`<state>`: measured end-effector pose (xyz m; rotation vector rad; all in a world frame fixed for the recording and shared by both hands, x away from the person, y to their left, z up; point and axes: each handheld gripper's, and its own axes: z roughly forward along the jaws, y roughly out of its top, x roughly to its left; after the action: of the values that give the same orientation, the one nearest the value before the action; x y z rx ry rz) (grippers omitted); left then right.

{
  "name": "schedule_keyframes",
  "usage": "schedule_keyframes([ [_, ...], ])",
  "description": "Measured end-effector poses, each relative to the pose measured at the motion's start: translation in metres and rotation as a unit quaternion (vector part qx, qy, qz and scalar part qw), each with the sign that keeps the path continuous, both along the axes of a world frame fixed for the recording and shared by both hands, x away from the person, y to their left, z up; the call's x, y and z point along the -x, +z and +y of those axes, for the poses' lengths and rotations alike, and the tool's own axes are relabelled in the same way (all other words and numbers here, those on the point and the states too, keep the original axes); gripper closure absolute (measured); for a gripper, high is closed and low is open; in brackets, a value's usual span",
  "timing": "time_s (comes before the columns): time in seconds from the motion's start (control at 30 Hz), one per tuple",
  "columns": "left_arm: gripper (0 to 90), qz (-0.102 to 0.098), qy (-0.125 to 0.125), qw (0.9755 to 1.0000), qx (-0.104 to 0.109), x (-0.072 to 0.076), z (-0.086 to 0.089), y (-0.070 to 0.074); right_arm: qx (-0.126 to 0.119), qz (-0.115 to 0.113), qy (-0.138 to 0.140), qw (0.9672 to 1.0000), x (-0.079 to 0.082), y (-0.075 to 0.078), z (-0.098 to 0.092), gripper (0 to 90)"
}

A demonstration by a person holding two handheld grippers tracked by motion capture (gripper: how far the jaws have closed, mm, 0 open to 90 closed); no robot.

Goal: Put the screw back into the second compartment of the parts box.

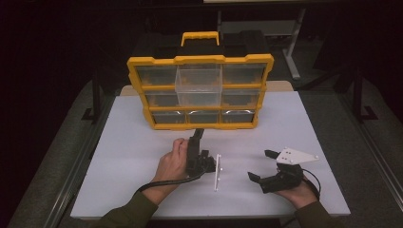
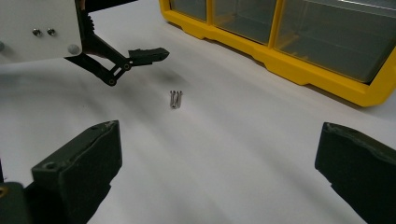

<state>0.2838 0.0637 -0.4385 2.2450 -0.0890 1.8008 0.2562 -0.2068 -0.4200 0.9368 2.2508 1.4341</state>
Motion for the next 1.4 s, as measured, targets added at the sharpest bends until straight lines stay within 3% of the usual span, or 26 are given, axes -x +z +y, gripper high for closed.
schedule_keyframes([
  [0.17,0.0,0.003,0.001,0.9999,0.017,-0.001,0.002,0.001,0.0,0.0,0.0,1.0,0.0,0.0,0.0,0.0],
  [0.5,0.0,0.032,0.005,0.998,0.054,-0.004,0.005,0.002,0.0,0.0,0.0,1.0,0.0,0.0,0.0,0.0],
  [0.53,0.0,0.035,0.0,0.997,0.069,-0.005,0.005,0.001,0.0,0.001,0.0,1.0,0.0,0.0,0.0,0.0],
  [0.73,0.0,0.052,0.007,0.9949,0.086,-0.008,0.007,0.002,0.0,-0.001,0.0,1.0,0.0,0.0,0.0,0.0],
  [0.8,0.0,0.062,0.01,0.9929,0.102,-0.009,0.008,0.003,-0.001,0.001,0.0,1.0,0.0,0.0,0.001,0.0],
  [1.03,0.0,0.08,0.02,0.9887,0.126,-0.013,0.012,0.004,-0.001,0.001,-0.001,1.0,0.0,0.0,0.001,0.0],
  [1.13,0.0,0.092,0.024,0.9854,0.141,-0.015,0.013,0.005,-0.001,0.0,0.0,1.0,0.0,0.0,0.001,0.0],
  [1.17,0.0,0.098,0.026,0.9827,0.155,-0.015,0.014,0.005,-0.001,0.001,0.0,1.0,0.0,0.0,0.001,0.0],
  [1.3,0.0,0.122,0.032,0.9757,0.179,-0.018,0.017,0.008,-0.001,0.002,0.0,1.0,0.0,0.0,0.001,0.0],
  [1.37,0.0,0.135,0.041,0.9703,0.196,-0.021,0.02,0.01,-0.001,0.002,0.0,1.0,0.0,0.0,0.001,0.0],
  [1.4,0.0,0.14,0.045,0.9693,0.197,-0.021,0.021,0.011,-0.001,0.002,0.0,1.0,0.0,0.0,0.001,0.0],
])
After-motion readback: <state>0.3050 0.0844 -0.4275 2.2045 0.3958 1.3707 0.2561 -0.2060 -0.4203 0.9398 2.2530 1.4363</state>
